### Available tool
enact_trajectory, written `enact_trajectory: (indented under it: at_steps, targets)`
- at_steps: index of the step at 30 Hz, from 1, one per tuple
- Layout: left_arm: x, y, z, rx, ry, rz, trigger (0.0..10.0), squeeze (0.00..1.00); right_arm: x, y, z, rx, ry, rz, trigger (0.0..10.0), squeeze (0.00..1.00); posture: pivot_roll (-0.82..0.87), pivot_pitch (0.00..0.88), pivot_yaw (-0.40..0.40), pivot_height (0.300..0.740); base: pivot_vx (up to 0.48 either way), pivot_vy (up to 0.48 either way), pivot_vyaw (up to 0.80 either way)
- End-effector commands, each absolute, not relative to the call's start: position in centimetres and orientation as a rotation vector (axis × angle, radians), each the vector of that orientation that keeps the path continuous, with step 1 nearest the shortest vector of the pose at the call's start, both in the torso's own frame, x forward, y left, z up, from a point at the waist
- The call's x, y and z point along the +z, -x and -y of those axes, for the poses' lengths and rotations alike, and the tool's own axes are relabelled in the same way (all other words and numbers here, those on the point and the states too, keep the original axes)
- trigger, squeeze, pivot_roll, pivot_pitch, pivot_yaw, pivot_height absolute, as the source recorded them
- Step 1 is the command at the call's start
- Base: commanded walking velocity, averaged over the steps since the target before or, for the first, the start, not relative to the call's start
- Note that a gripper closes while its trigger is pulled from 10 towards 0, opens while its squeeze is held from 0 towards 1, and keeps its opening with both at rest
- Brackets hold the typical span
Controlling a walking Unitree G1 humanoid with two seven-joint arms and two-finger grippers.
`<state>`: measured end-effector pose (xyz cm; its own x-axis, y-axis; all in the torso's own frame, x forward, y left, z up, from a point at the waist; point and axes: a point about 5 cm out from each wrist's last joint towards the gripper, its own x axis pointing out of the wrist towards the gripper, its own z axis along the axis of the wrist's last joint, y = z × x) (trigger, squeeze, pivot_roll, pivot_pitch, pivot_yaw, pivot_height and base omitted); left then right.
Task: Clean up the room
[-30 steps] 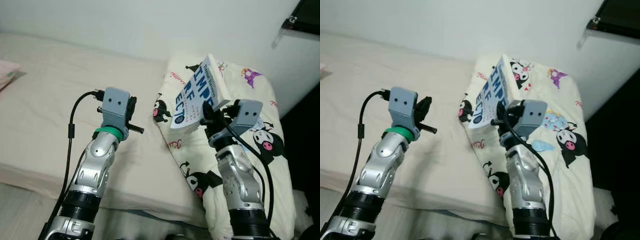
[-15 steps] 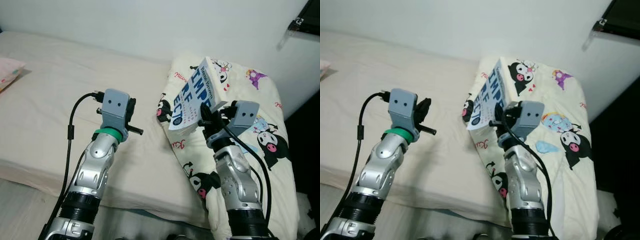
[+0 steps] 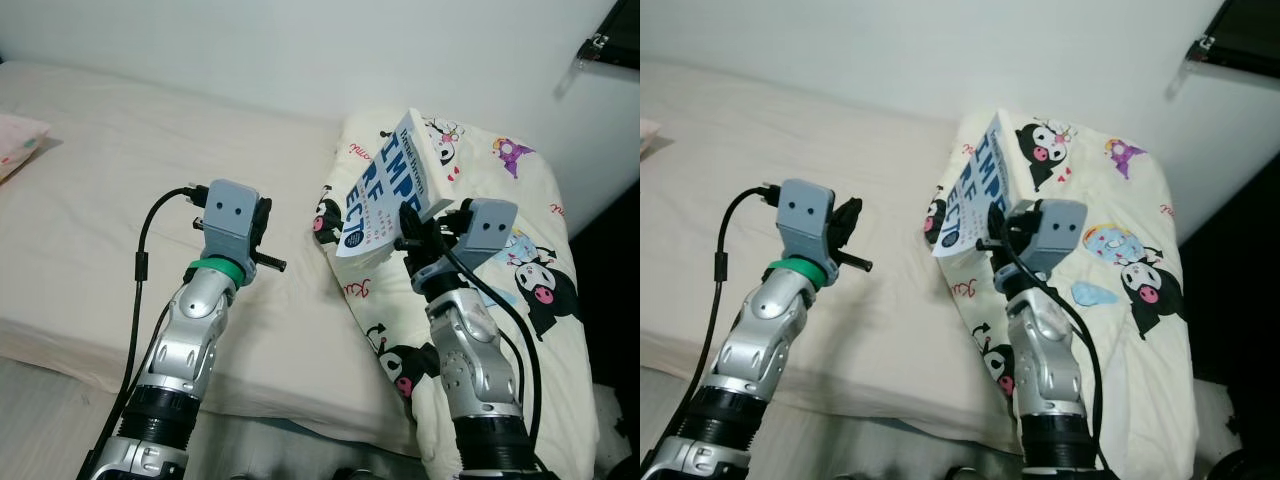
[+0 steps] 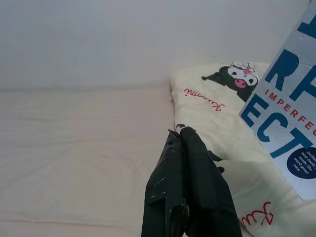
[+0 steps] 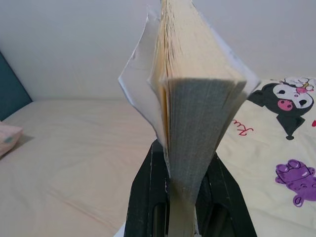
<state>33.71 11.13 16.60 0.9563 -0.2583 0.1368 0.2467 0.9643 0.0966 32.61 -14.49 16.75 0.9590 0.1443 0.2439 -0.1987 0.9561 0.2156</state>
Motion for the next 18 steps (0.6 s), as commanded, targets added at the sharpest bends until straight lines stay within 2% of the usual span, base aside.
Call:
enact_trajectory:
  at_steps: [1, 8, 18]
  targets:
    - [15.94, -33.56, -10.99, -0.265, -0.079, 0.127, 10.0, 0.0, 17.42, -32.65, 14.63, 0.168, -0.224, 0.269, 10.0, 0.0, -0.02, 0.072, 0.015, 0.74, 0.0, 0.0, 0.0]
    - [15.84, -33.51, -10.99, -0.263, -0.076, 0.126, 10.0, 0.0, 17.54, -32.61, 14.61, 0.162, -0.223, 0.271, 10.0, 0.0, -0.02, 0.066, 0.014, 0.74, 0.0, 0.0, 0.0]
    - [15.74, -33.47, -10.99, -0.263, -0.084, 0.123, 10.0, 0.0, 17.39, -32.59, 14.46, 0.161, -0.223, 0.264, 10.0, 0.0, -0.02, 0.066, 0.013, 0.74, -0.29, 0.0, 0.0]
